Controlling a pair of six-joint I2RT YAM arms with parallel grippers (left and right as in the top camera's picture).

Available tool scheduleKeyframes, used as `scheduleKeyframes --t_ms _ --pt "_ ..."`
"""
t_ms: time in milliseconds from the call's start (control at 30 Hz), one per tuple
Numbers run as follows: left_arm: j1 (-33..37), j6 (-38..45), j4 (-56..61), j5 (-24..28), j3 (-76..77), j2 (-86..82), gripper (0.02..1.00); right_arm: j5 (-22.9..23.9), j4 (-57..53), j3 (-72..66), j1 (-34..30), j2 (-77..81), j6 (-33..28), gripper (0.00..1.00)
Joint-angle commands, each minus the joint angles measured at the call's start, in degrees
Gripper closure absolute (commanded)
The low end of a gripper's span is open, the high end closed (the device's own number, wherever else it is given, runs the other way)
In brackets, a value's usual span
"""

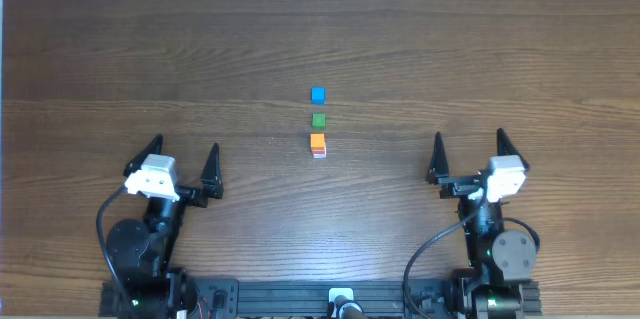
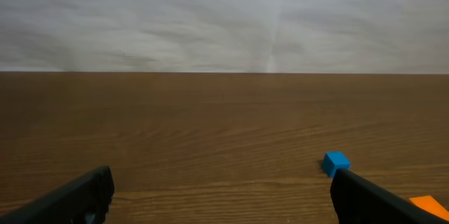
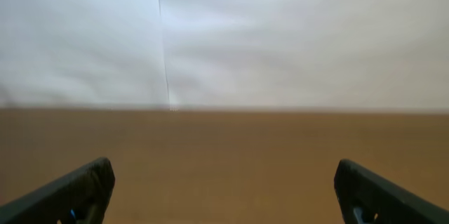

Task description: Stack Cubes

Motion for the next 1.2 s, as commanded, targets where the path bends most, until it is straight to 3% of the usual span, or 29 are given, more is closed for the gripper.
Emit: scheduleKeyframes --t_ms 33,333,533,767,900,1200 --pt "0.35 0.85 -0.02 0.74 -0.28 -0.35 0.02 -0.2 2.86 1.7 0.26 -0.48 -0.28 0.007" --pt "0.35 0.87 -0.02 0.76 -0.28 -0.35 0.018 -0.31 -3.89 17.79 0.26 7.85 -5.27 0.009" --pt "0.35 0.87 -0.02 0.74 -0.28 -0.35 0.02 -7.52 -12.44 37.0 0.39 31.26 -4.96 0.009" --pt "0.35 0.85 -0.02 0.74 -0.28 -0.35 0.023 -7.93 -28.96 61.29 1.6 58.82 5.16 0.007" --pt "0.35 0.85 -0.02 0.76 -0.28 -0.35 0.02 -7.72 -39.85 74.1 4.68 72.5 7.28 0.016" --pt "0.35 0.85 -0.02 0.76 -0.28 -0.35 0.023 2.23 -55.52 92.78 17.2 95.36 14.91 0.009"
